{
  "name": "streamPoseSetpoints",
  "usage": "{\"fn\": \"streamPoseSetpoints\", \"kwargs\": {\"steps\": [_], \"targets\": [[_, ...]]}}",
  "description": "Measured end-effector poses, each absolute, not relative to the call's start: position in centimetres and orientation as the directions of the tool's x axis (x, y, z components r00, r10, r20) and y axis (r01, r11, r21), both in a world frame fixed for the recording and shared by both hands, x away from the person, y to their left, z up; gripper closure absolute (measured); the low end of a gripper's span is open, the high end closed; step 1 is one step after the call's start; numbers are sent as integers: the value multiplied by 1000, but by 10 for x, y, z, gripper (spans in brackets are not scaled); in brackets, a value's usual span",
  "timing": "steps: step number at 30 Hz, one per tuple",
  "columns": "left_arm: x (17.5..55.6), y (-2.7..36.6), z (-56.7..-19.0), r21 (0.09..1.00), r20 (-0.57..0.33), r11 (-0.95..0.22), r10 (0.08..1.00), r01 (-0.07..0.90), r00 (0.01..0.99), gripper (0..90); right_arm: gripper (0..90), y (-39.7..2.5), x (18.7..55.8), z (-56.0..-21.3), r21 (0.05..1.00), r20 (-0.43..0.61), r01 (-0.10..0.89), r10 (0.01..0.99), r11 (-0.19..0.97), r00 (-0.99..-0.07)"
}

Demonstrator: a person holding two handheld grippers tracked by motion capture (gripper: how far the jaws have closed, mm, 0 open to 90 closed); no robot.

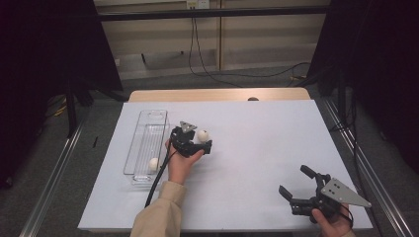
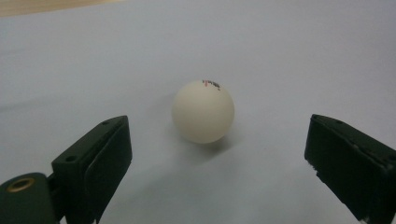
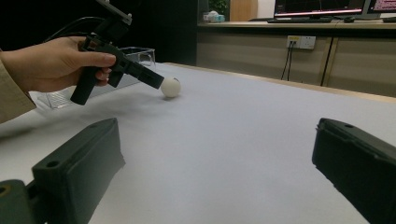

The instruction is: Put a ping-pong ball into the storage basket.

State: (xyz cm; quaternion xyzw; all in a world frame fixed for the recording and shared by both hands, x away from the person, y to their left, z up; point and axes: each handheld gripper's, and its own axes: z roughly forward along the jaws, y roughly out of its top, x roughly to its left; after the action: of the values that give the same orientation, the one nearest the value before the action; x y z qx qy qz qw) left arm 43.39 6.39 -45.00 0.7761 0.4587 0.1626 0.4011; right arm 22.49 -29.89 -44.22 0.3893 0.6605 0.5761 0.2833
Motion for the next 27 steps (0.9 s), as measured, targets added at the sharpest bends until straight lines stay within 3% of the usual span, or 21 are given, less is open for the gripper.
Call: {"fn": "streamPoseSetpoints", "kwargs": {"steps": [27], "targets": [[442, 57, -461, 770, -103, -262, 848, 581, 519, 122, 10, -299, 225, -442, 982, 73, 188, 839, 36, -539]]}}
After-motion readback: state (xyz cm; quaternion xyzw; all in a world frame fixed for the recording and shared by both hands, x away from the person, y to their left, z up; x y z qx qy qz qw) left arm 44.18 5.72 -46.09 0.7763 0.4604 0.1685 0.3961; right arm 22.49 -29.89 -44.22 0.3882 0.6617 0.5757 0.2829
